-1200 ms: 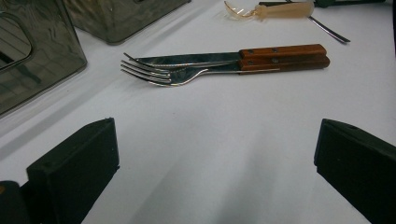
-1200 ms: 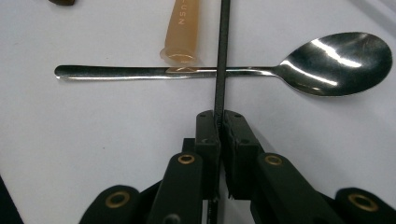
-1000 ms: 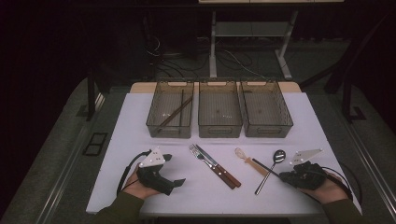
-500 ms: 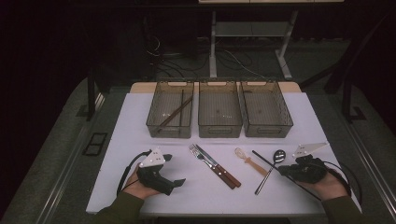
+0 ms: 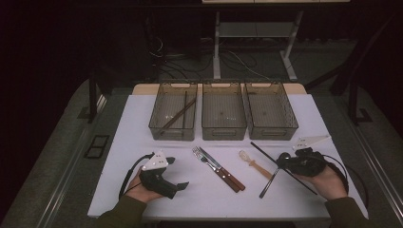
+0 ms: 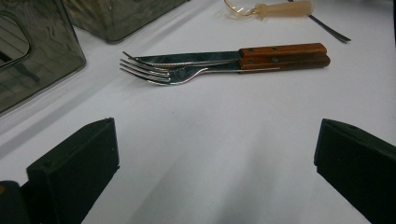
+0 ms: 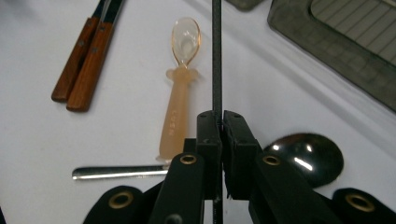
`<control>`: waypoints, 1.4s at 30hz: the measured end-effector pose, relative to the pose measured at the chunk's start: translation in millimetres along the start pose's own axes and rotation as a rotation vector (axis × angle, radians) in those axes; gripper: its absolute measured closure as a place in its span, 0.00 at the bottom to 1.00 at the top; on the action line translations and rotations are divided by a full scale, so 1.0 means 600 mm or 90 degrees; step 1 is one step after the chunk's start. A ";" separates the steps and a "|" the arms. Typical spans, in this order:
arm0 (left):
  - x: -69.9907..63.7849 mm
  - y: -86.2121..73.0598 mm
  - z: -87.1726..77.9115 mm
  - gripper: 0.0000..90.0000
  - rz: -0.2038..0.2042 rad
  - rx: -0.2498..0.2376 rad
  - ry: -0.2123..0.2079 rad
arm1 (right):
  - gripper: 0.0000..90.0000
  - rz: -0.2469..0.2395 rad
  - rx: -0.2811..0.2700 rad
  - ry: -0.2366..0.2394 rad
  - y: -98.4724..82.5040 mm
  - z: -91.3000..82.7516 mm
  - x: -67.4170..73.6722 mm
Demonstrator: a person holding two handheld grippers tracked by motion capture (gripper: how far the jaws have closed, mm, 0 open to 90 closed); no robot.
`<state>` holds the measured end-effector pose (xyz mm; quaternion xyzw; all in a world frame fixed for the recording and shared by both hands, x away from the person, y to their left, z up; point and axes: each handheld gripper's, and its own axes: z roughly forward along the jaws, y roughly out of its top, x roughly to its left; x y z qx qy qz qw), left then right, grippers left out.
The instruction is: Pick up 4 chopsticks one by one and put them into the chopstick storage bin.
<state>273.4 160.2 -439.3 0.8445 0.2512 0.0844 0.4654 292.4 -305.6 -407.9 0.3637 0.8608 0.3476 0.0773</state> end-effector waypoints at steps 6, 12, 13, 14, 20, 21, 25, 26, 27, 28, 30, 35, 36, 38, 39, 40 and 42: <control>0.001 0.000 0.001 0.00 0.000 0.003 0.001 | 0.95 0.002 -0.028 0.012 0.020 0.001 0.004; 0.000 0.000 0.000 0.00 -0.001 0.000 0.001 | 0.95 -0.003 -0.043 0.019 0.044 0.009 0.009; 0.000 0.000 0.000 0.00 -0.001 0.000 0.000 | 0.95 -0.002 -0.049 0.021 0.047 0.010 0.009; 0.000 0.000 0.000 0.00 -0.001 0.000 0.000 | 0.95 -0.002 -0.053 0.021 0.051 0.011 0.010; 0.001 0.000 0.000 0.00 0.000 0.000 0.000 | 0.95 0.001 -0.076 0.032 0.073 0.018 0.014; 0.001 0.000 0.000 0.00 0.000 -0.001 0.000 | 0.95 0.000 -0.079 0.032 0.076 0.020 0.014; 0.001 0.000 0.000 0.00 -0.001 -0.001 -0.001 | 0.95 -0.002 -0.083 0.035 0.089 0.028 0.018; 0.001 0.000 0.000 0.00 0.000 -0.001 -0.001 | 0.95 -0.004 -0.085 0.035 0.092 0.031 0.018; 0.001 0.000 0.000 0.00 0.000 -0.001 -0.002 | 0.95 -0.005 -0.086 0.036 0.095 0.033 0.019; 0.001 0.000 0.000 0.00 0.000 -0.001 -0.002 | 0.95 -0.004 -0.087 0.037 0.099 0.035 0.021; 0.001 0.000 0.000 0.00 -0.001 -0.002 -0.001 | 0.95 -0.005 -0.091 0.040 0.105 0.038 0.022; 0.001 0.000 0.000 0.00 0.000 -0.002 -0.002 | 0.95 -0.010 -0.100 0.043 0.121 0.049 0.027; 0.001 0.000 0.000 0.00 -0.001 -0.002 -0.001 | 0.95 -0.010 -0.099 0.047 0.124 0.051 0.027; 0.001 0.000 0.000 0.00 -0.003 -0.003 -0.002 | 0.95 -0.010 -0.103 0.048 0.130 0.055 0.029; 0.001 0.000 0.000 0.00 -0.003 -0.003 -0.002 | 0.95 -0.013 -0.104 0.050 0.134 0.058 0.030; 0.001 0.000 0.000 0.00 -0.003 -0.003 -0.002 | 0.95 -0.011 -0.104 0.050 0.137 0.060 0.032; 0.001 0.000 0.000 0.00 -0.003 -0.004 -0.002 | 0.95 -0.013 -0.105 0.050 0.143 0.064 0.035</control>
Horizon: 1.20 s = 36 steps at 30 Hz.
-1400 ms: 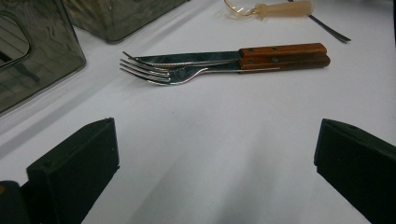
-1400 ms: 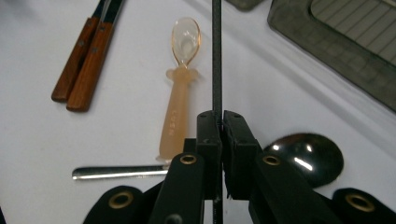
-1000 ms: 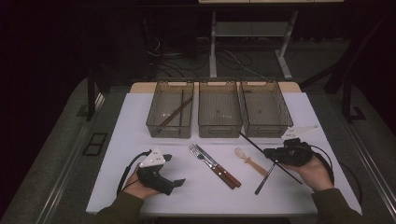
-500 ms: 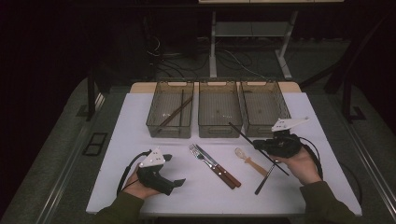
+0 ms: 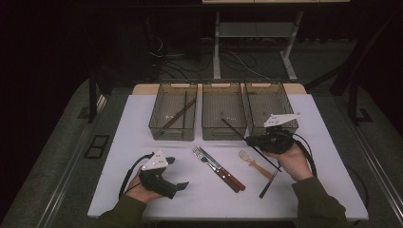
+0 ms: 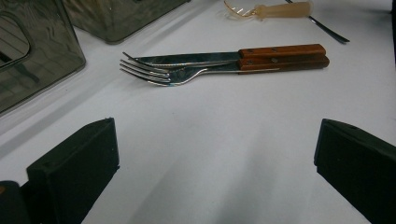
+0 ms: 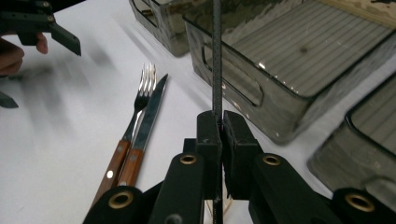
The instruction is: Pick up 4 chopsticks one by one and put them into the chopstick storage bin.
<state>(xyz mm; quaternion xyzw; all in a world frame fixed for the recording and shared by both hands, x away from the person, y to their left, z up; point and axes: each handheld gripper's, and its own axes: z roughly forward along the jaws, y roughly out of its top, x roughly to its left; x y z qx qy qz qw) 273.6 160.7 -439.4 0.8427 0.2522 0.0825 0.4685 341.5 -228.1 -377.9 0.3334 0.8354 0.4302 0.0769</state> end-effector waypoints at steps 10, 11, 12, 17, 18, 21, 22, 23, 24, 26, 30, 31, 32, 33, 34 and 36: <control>0.002 0.000 0.000 0.00 -0.003 -0.001 0.000 | 0.95 -0.004 -0.013 0.006 0.037 0.029 0.011; 0.002 0.000 0.000 0.00 -0.001 0.001 0.000 | 0.95 -0.003 -0.016 0.005 0.041 0.033 0.012; 0.001 0.000 0.000 0.00 -0.001 0.000 -0.001 | 0.95 -0.002 -0.016 0.004 0.046 0.037 0.014; 0.001 0.000 -0.001 0.00 0.001 -0.001 -0.001 | 0.95 -0.003 -0.022 0.005 0.070 0.054 0.021; 0.001 0.000 -0.001 0.00 0.001 -0.002 -0.001 | 0.95 -0.002 -0.025 0.005 0.076 0.058 0.023; 0.001 0.000 0.000 0.00 -0.002 0.000 0.000 | 0.95 -0.006 -0.025 0.003 0.094 0.067 0.026; 0.001 0.000 0.000 0.00 -0.001 0.000 0.000 | 0.95 -0.006 -0.026 0.002 0.101 0.070 0.027; -0.001 0.000 0.000 0.00 -0.005 -0.006 0.001 | 0.95 -0.007 -0.028 0.001 0.107 0.073 0.028; -0.001 0.000 0.000 0.00 -0.004 -0.005 0.000 | 0.95 -0.008 -0.029 0.002 0.114 0.076 0.028; -0.001 0.000 0.000 0.00 -0.003 -0.004 0.000 | 0.95 -0.010 -0.034 0.000 0.128 0.084 0.029; 0.000 0.000 0.001 0.00 -0.003 -0.005 -0.003 | 0.95 -0.005 -0.042 0.001 0.154 0.097 0.033; 0.000 0.000 0.001 0.00 -0.004 -0.005 -0.002 | 0.95 -0.005 -0.043 0.000 0.160 0.099 0.035; -0.001 0.000 0.001 0.00 -0.004 -0.006 -0.003 | 0.95 -0.004 -0.048 -0.001 0.167 0.102 0.037; -0.001 0.000 0.000 0.00 -0.004 -0.007 -0.003 | 0.95 -0.007 -0.052 -0.003 0.173 0.105 0.038; -0.001 0.000 0.000 0.00 -0.002 -0.007 -0.003 | 0.95 -0.008 -0.058 -0.003 0.178 0.109 0.040; 0.000 0.001 0.000 0.00 0.001 -0.007 -0.001 | 0.95 -0.009 -0.063 -0.003 0.190 0.116 0.043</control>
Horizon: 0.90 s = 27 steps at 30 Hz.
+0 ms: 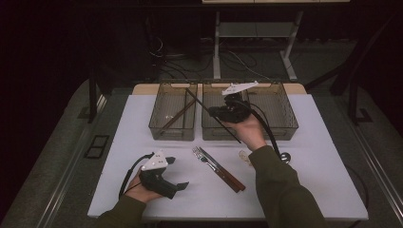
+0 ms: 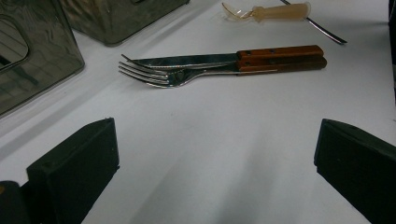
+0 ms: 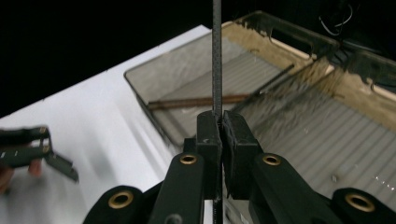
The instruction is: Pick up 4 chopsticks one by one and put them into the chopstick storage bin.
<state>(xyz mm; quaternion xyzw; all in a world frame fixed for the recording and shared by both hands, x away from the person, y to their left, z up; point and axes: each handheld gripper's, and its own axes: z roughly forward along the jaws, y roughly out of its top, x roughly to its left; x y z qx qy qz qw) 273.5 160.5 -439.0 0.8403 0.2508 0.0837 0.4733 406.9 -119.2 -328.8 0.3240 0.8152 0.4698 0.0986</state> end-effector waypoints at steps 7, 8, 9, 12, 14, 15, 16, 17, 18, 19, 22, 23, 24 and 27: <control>0.000 0.001 0.001 0.00 0.002 0.000 -0.005 | 0.95 -0.002 -0.014 -0.001 0.041 0.033 0.010; 0.000 0.001 0.001 0.00 0.003 -0.001 -0.005 | 0.95 -0.001 -0.018 0.000 0.046 0.039 0.011; 0.000 0.001 0.001 0.00 0.004 0.000 -0.004 | 0.95 -0.001 -0.019 0.003 0.050 0.046 0.013; 0.001 0.001 0.000 0.00 0.006 0.001 -0.004 | 0.95 -0.009 -0.012 0.006 0.068 0.075 0.022; 0.001 0.001 0.000 0.00 0.007 0.005 -0.004 | 0.95 -0.008 -0.012 0.009 0.072 0.082 0.024; 0.001 0.001 0.001 0.00 0.006 0.002 -0.005 | 0.95 -0.009 -0.012 0.007 0.075 0.089 0.025; 0.001 0.001 0.001 0.00 0.006 0.001 -0.005 | 0.95 -0.006 -0.012 0.007 0.078 0.096 0.027; 0.001 0.001 0.001 0.00 0.006 0.002 -0.005 | 0.95 -0.008 -0.014 0.007 0.081 0.103 0.029; 0.001 0.001 0.001 0.00 0.005 0.001 -0.006 | 0.95 -0.006 -0.014 0.008 0.085 0.109 0.030; 0.001 0.001 0.001 0.00 0.003 -0.001 -0.006 | 0.95 -0.004 -0.013 0.009 0.088 0.116 0.031; 0.001 0.001 0.002 0.00 0.003 -0.003 -0.006 | 0.95 -0.005 -0.015 0.010 0.098 0.136 0.034; 0.001 0.001 0.002 0.00 0.003 -0.003 -0.005 | 0.95 -0.003 -0.017 0.010 0.101 0.143 0.034; 0.001 0.001 0.002 0.00 0.003 -0.003 -0.005 | 0.95 -0.001 -0.018 0.011 0.104 0.150 0.035; 0.001 0.001 0.002 0.00 0.002 -0.003 -0.008 | 0.95 0.001 -0.015 0.012 0.111 0.171 0.038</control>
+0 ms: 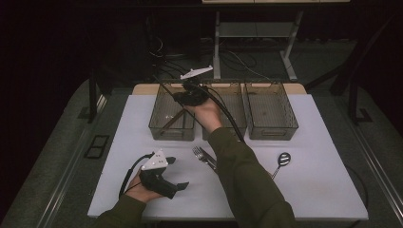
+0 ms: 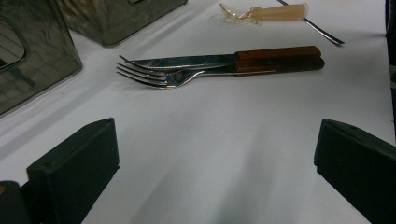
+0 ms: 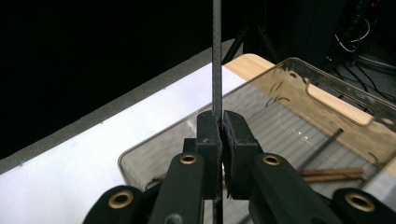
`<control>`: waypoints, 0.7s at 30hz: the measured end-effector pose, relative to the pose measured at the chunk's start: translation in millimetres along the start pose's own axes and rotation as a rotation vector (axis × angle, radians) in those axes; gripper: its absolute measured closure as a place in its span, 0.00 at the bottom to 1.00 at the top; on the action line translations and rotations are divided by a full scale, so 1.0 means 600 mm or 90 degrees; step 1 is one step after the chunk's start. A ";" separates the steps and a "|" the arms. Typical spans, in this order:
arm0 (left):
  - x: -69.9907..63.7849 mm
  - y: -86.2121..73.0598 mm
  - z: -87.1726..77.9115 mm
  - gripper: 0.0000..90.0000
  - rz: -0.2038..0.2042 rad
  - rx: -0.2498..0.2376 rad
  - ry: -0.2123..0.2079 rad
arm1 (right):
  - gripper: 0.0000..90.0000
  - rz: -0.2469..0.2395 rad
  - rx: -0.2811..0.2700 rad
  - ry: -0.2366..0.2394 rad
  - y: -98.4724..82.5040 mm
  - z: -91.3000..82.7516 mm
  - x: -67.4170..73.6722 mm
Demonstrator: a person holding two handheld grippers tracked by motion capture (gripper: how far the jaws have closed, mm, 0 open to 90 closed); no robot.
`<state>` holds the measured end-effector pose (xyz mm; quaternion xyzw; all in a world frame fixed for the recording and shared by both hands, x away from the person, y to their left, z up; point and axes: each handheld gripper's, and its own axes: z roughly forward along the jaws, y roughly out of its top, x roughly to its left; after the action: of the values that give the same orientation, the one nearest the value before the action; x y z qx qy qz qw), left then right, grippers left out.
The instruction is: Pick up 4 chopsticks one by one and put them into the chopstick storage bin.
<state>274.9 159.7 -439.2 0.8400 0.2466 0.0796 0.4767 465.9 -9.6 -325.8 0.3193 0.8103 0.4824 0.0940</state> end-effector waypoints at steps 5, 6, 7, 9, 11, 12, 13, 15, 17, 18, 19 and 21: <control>-0.001 0.000 0.000 0.00 0.003 0.000 -0.001 | 0.95 0.001 0.001 0.000 0.007 0.031 0.004; -0.001 0.000 0.000 0.00 0.002 0.000 0.000 | 0.95 0.000 0.003 0.001 0.008 0.037 0.004; 0.000 0.000 0.000 0.00 0.002 0.000 -0.001 | 0.95 0.003 0.004 0.000 0.009 0.042 0.005; -0.001 0.000 0.000 0.00 0.003 0.000 -0.001 | 0.95 0.006 0.003 0.000 0.010 0.051 0.004; 0.000 0.001 -0.001 0.00 0.005 0.001 -0.002 | 0.95 0.012 0.002 0.002 0.010 0.059 0.004; 0.000 0.001 0.000 0.00 0.005 0.001 -0.002 | 0.95 0.015 0.003 0.003 0.010 0.064 0.005; 0.000 0.001 0.000 0.00 0.005 0.001 -0.002 | 0.95 0.013 0.005 0.003 0.008 0.069 0.004; 0.000 0.001 0.000 0.00 0.005 0.001 -0.002 | 0.95 0.011 0.008 0.000 0.006 0.078 0.004; -0.001 0.001 -0.001 0.00 0.004 0.002 -0.002 | 0.95 0.014 0.011 -0.001 0.001 0.086 0.002; -0.001 0.001 -0.001 0.00 0.006 0.004 -0.003 | 0.95 0.015 0.015 -0.003 -0.003 0.090 0.001; -0.001 0.000 -0.001 0.00 0.001 0.003 -0.004 | 0.95 0.015 0.020 -0.003 -0.007 0.094 -0.001; -0.001 0.000 -0.001 0.00 0.000 0.003 -0.005 | 0.94 0.017 0.032 -0.010 -0.017 0.101 -0.003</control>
<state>274.3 159.9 -438.6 0.8415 0.2447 0.0761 0.4756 491.1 29.5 -366.4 0.3360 0.8171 0.4605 0.0858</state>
